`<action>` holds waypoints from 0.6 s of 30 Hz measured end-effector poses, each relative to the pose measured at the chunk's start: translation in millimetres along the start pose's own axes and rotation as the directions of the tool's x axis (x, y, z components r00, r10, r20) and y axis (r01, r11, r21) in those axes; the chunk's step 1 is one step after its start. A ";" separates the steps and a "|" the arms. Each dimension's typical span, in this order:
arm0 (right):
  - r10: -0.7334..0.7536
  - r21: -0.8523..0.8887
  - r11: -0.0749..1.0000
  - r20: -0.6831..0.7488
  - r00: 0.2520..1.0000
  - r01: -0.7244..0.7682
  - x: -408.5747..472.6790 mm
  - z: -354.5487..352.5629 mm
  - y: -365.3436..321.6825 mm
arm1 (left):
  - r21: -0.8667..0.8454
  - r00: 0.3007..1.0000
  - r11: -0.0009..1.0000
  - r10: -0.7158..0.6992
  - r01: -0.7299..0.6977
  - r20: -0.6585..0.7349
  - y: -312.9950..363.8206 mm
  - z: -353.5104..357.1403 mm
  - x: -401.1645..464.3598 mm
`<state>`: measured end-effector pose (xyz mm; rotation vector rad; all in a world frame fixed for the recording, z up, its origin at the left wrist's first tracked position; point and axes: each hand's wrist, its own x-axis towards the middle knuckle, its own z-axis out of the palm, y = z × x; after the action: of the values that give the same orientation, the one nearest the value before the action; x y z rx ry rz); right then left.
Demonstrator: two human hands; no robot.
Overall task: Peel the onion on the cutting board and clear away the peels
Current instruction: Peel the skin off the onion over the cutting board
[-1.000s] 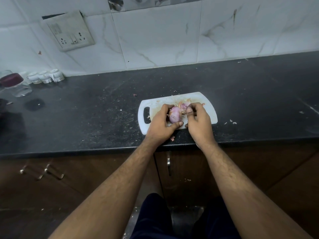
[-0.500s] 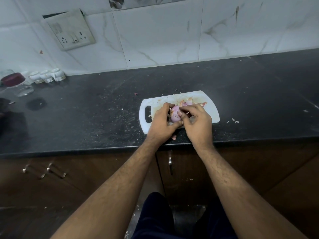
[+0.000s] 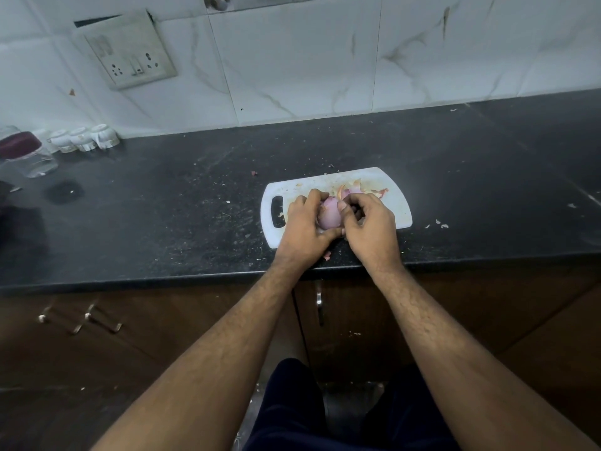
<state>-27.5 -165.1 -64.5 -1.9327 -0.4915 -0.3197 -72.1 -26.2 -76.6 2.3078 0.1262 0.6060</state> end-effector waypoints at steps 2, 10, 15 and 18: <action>-0.012 -0.019 1.000 0.010 1.000 0.013 -0.5 0.4 -0.1 | 0.009 1.000 1.000 -0.005 0.005 -0.002 0.7 0.6 -0.5; -0.047 -0.077 0.995 0.100 0.994 0.055 -0.7 2.3 0.6 | -0.007 0.999 0.999 -0.039 0.039 -0.011 1.4 1.1 -1.2; -0.085 -0.015 0.996 0.057 0.995 0.086 -2.2 2.0 1.4 | -0.080 0.995 0.992 -0.095 0.094 -0.012 3.8 -1.9 0.2; 0.077 0.143 0.987 -0.019 0.997 -0.074 1.1 -2.3 6.0 | -0.173 0.990 0.975 -0.142 0.142 0.012 7.6 -4.4 -2.3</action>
<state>-23.6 -169.1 -68.0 -1.8013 -0.4125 -0.2526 -76.9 -29.6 -69.6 2.1095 0.2282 0.5235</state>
